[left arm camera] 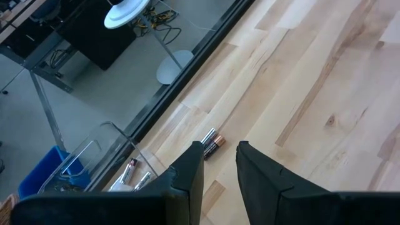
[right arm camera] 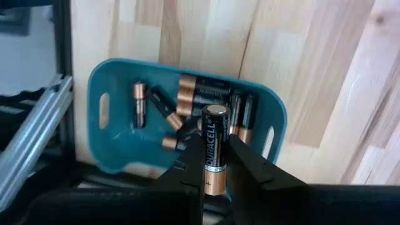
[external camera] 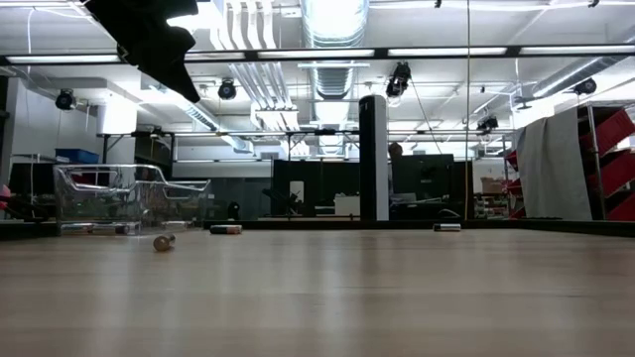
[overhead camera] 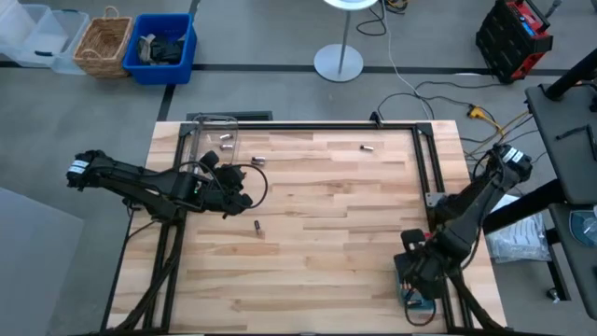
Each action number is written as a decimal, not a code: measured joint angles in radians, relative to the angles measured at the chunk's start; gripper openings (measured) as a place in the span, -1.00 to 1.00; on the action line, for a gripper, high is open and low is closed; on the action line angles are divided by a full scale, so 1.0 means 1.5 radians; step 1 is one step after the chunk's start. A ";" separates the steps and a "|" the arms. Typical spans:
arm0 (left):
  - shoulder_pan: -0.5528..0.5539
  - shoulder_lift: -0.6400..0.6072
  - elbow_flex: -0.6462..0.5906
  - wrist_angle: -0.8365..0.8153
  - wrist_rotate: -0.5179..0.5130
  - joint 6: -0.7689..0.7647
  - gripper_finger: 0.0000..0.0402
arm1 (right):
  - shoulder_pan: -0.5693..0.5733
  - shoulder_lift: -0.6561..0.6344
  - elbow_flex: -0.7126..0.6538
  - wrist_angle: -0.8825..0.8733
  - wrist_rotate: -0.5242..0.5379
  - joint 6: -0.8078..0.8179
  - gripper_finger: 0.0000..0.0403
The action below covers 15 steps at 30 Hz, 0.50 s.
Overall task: Sort batteries
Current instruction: Put the copper and black battery into the blue bin
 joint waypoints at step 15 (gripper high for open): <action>0.000 0.000 0.000 0.005 0.000 0.000 -0.63 | 0.039 0.068 -0.018 0.000 0.016 0.006 -0.83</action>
